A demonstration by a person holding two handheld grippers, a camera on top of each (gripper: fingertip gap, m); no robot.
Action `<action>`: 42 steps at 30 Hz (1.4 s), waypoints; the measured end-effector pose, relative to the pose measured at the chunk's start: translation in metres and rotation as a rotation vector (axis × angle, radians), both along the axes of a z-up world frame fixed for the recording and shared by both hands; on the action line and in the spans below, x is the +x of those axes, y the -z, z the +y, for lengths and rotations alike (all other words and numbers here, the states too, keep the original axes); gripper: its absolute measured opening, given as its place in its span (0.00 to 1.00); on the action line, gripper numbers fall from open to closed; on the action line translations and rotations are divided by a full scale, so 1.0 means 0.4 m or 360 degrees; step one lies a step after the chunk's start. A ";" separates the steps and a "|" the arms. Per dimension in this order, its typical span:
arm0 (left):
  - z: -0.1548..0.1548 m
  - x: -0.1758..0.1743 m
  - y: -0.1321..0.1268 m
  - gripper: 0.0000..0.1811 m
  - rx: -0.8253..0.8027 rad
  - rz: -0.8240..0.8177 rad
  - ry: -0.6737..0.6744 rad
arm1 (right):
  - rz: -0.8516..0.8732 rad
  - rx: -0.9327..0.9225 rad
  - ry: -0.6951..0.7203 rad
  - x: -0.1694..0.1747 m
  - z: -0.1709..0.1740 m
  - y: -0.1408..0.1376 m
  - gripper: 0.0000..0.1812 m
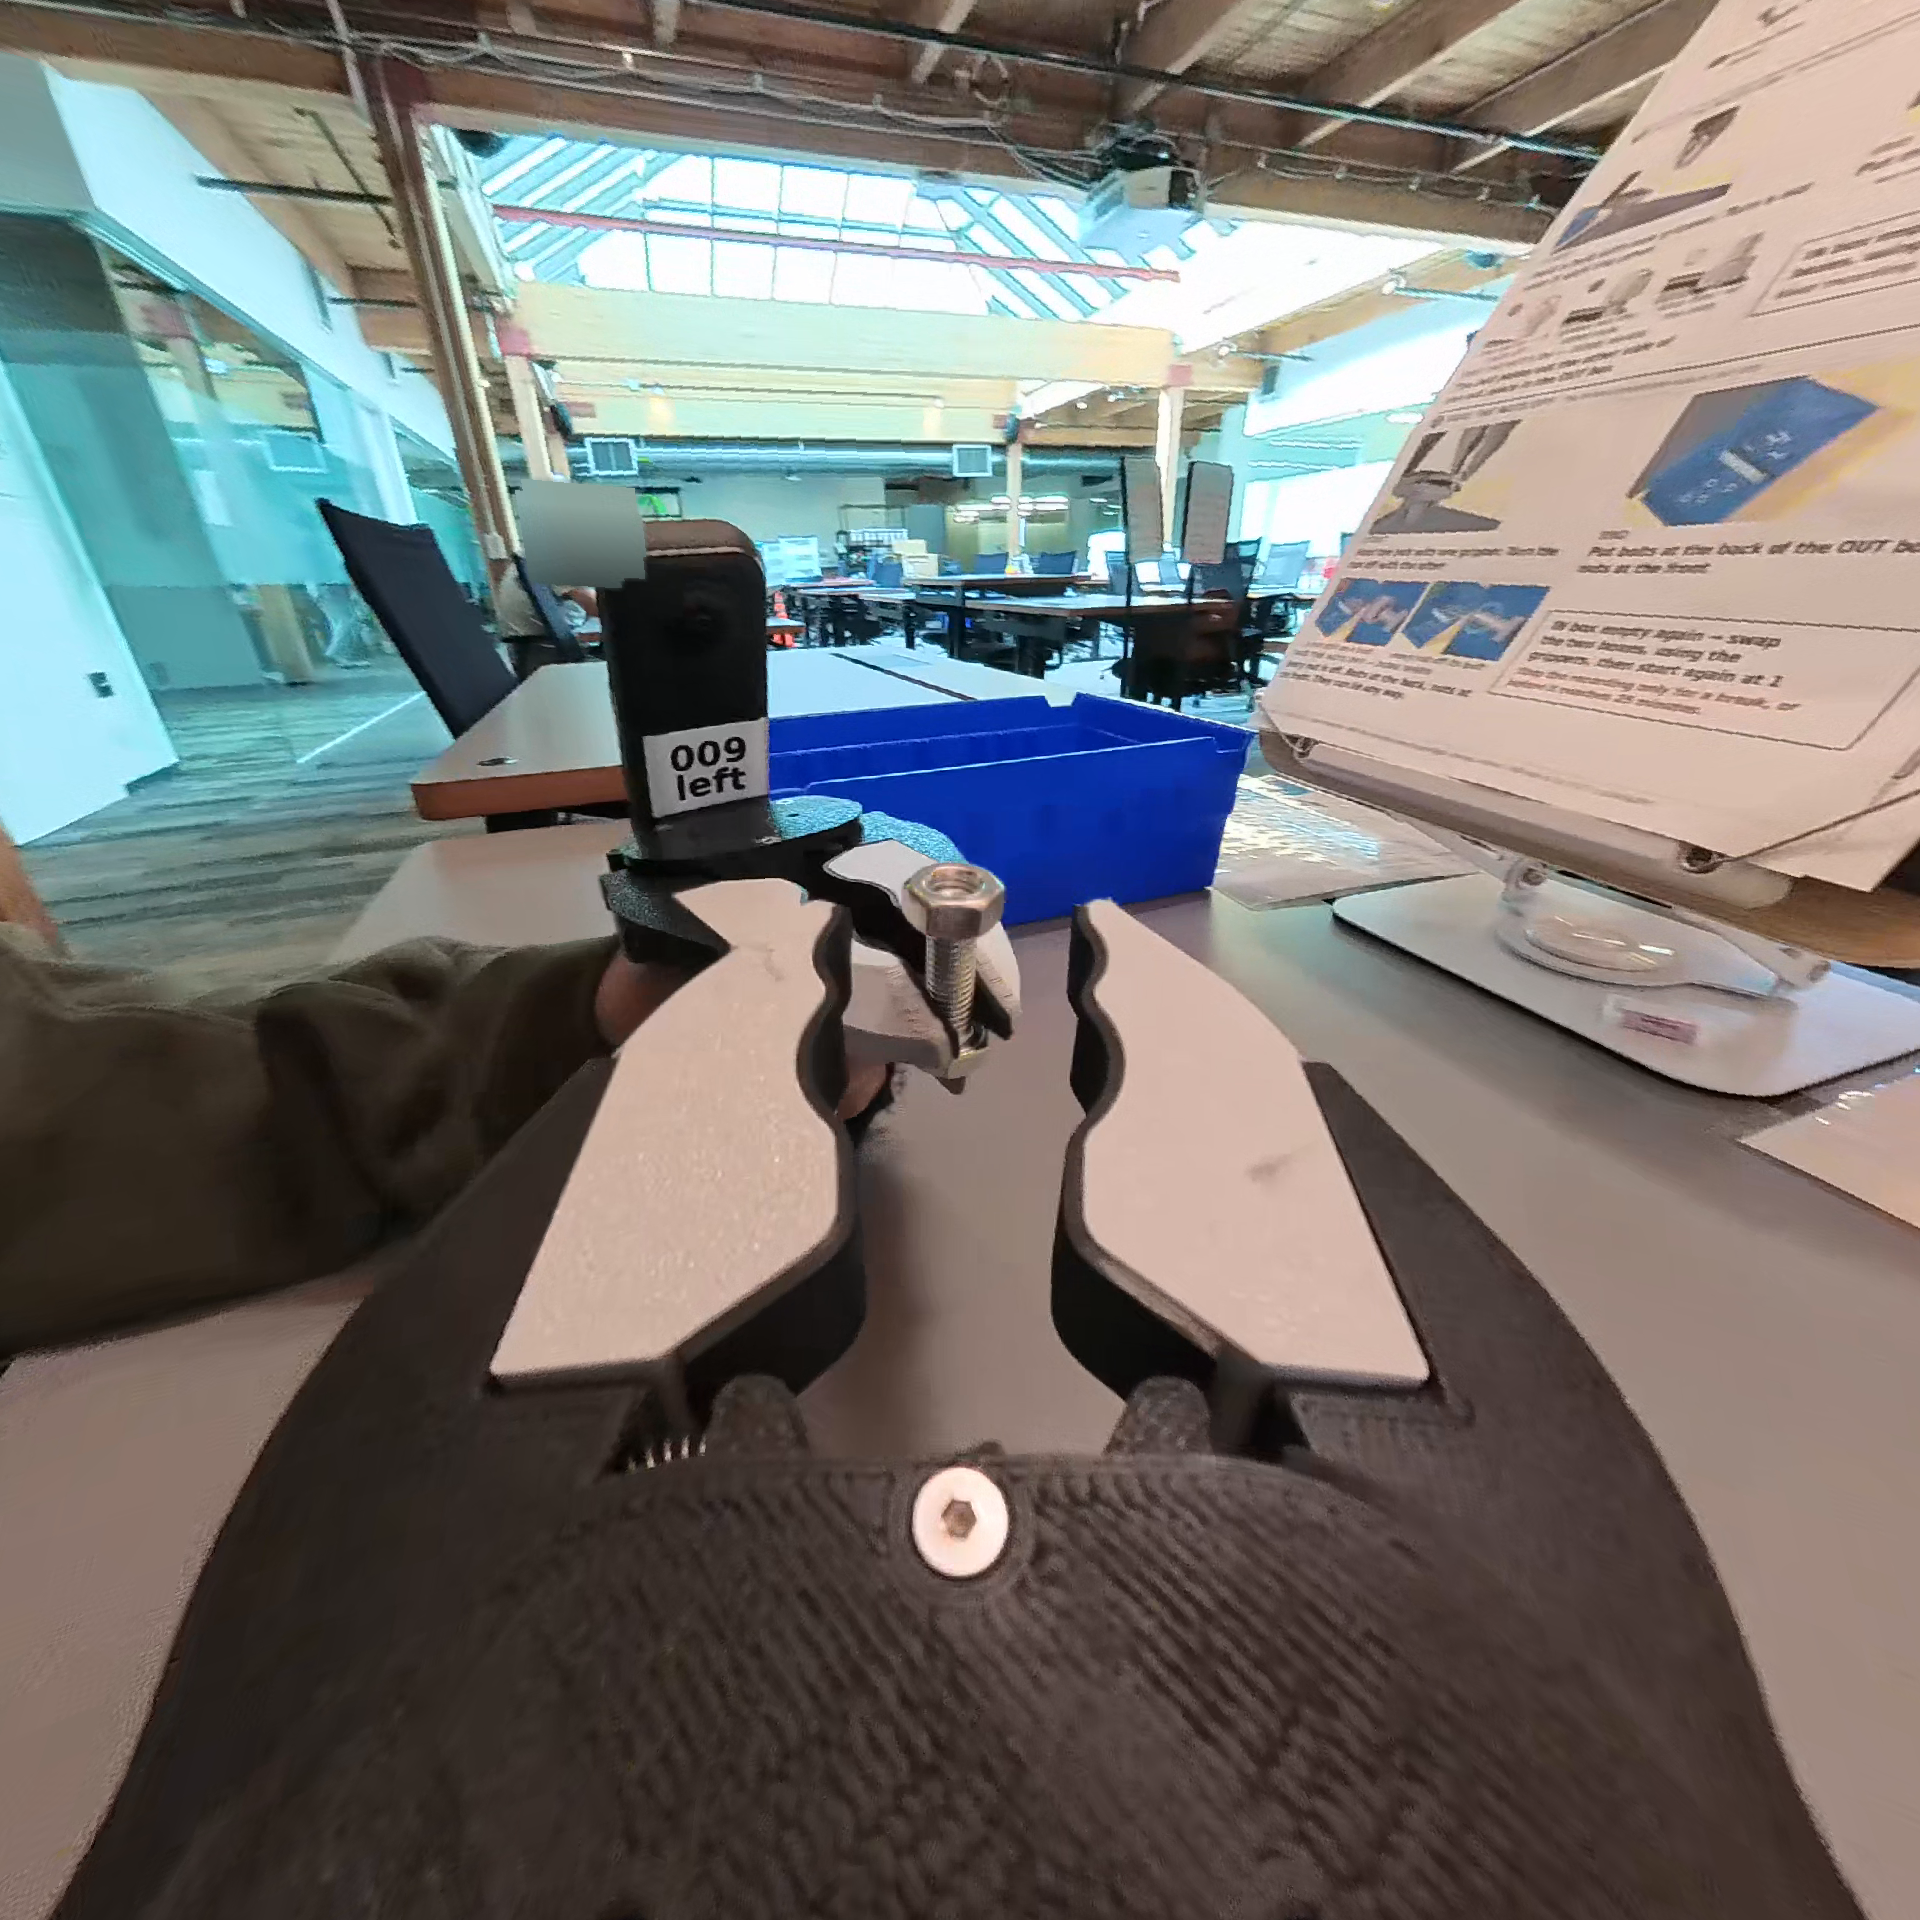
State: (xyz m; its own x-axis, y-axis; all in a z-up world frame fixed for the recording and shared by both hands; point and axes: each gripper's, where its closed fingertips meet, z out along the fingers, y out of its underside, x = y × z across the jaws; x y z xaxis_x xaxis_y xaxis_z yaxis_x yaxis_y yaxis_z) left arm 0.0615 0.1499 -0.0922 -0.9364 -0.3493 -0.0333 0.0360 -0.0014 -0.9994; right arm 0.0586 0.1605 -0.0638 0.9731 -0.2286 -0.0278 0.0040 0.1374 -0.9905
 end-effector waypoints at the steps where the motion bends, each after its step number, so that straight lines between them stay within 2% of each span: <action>1: 0.002 0.002 -0.003 0.05 -0.0003 -0.0007 -0.0012 | 0.0006 0.0009 0.0024 0.003 0.002 -0.001 0.22; 9: -0.016 -0.004 0.007 0.05 0.0064 -0.0026 0.0006 | 0.0030 0.0022 0.0109 0.013 0.014 0.000 0.15; 11: -0.018 -0.003 0.010 0.05 0.0077 -0.0024 0.0003 | 0.0020 0.0014 0.0075 0.005 0.018 0.001 0.10; 14: -0.018 -0.008 0.011 0.05 0.0079 -0.0008 0.0032 | 0.0030 -0.0018 0.0043 0.001 0.020 0.004 0.10; 25: -0.047 -0.115 -0.019 0.05 -0.0093 0.0082 0.0543 | -0.0055 0.0047 -0.0491 -0.104 -0.003 -0.023 0.10; 28: -0.047 -0.099 -0.015 0.05 -0.0060 0.0053 0.0457 | -0.0043 0.0044 -0.0483 -0.102 -0.005 -0.025 0.10; 32: -0.041 -0.068 -0.003 0.05 -0.0019 0.0058 0.0326 | -0.0026 0.0030 -0.0300 -0.062 -0.003 -0.011 0.10; 42: -0.028 -0.055 -0.010 0.05 -0.0050 0.0060 0.0274 | -0.0002 0.0053 -0.0229 -0.048 -0.003 -0.015 0.10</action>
